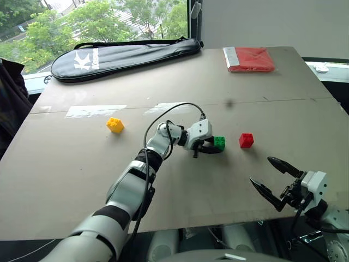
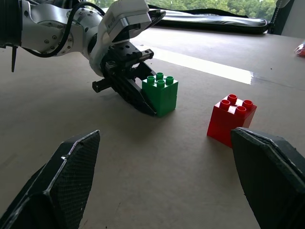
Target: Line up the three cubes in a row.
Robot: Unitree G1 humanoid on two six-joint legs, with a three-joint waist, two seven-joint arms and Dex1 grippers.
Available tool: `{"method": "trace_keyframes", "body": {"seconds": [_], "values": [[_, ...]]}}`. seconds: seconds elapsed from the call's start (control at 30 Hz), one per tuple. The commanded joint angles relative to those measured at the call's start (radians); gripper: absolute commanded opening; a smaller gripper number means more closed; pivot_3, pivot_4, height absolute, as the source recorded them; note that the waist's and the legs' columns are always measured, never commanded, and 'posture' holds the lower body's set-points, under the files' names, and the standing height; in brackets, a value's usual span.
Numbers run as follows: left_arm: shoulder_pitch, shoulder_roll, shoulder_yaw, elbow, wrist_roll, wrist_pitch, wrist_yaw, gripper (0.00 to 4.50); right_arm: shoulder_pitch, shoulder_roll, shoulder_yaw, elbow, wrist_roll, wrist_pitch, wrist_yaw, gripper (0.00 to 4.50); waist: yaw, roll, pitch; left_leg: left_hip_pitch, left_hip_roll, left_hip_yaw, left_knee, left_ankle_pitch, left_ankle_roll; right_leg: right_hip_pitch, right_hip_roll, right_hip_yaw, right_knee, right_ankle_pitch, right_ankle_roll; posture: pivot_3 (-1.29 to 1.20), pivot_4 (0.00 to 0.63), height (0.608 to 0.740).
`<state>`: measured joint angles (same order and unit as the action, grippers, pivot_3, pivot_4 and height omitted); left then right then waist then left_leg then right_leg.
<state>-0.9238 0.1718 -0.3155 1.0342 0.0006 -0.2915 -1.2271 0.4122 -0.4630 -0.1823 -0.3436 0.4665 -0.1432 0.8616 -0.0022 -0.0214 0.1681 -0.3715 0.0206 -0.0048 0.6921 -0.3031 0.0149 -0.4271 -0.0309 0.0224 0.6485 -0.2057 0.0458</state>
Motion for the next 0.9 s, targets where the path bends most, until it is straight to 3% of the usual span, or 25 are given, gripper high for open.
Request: {"method": "trace_keyframes", "body": {"seconds": [0.03, 0.47, 0.5, 0.57, 0.67, 0.9], "values": [[0.001, -0.007, -0.005, 0.048, 0.044, -0.005, 0.029, 1.29, 0.001, -0.007, -0.030, -0.037, 0.007, -0.024, -0.006, 4.50, 0.000, 0.000, 0.000, 0.000, 0.000, 0.000, 0.000, 0.000, 0.000, 0.000, 0.000, 0.000, 0.000, 0.000, 0.000, 0.00, 0.150, 0.707], [-0.006, -0.026, 0.010, 0.081, 0.068, -0.001, 0.030, 1.29, -0.005, -0.007, -0.021, -0.033, 0.004, -0.029, -0.004, 4.50, 0.002, 0.000, 0.000, 0.003, 0.000, -0.001, 0.002, 0.000, 0.000, 0.004, 0.000, 0.000, 0.000, -0.001, -0.002, 0.00, 0.150, 0.707], [-0.006, -0.027, 0.011, 0.081, 0.068, 0.000, 0.028, 2.32, -0.002, -0.007, -0.021, -0.034, 0.004, -0.031, -0.004, 4.50, 0.002, 0.000, 0.000, 0.004, 0.000, -0.001, 0.002, 0.000, 0.000, 0.005, 0.000, 0.000, 0.000, -0.002, -0.002, 0.00, 0.150, 0.707], [-0.005, -0.029, 0.015, 0.081, 0.067, 0.003, 0.022, 2.85, 0.001, -0.007, -0.021, -0.034, 0.003, -0.034, -0.005, 4.50, 0.002, 0.000, 0.000, 0.004, 0.000, -0.002, 0.002, 0.000, 0.000, 0.005, 0.000, -0.001, 0.000, -0.001, -0.002, 0.00, 0.150, 0.707], [-0.005, -0.026, 0.008, 0.088, 0.093, -0.019, 0.064, 4.40, 0.004, -0.006, -0.021, -0.034, 0.004, -0.035, -0.005, 4.50, 0.001, 0.000, 0.000, 0.004, 0.000, -0.002, 0.002, 0.000, 0.000, 0.005, 0.000, -0.001, 0.000, -0.002, -0.002, 0.00, 0.150, 0.707], [0.002, -0.004, 0.025, 0.080, 0.091, -0.020, 0.084, 4.47, -0.010, -0.010, -0.014, -0.024, 0.007, -0.037, 0.006, 4.50, 0.001, 0.000, 0.000, 0.007, 0.000, -0.002, 0.002, 0.000, 0.000, 0.008, 0.000, -0.001, 0.000, -0.002, -0.003, 0.00, 0.150, 0.707]]}}
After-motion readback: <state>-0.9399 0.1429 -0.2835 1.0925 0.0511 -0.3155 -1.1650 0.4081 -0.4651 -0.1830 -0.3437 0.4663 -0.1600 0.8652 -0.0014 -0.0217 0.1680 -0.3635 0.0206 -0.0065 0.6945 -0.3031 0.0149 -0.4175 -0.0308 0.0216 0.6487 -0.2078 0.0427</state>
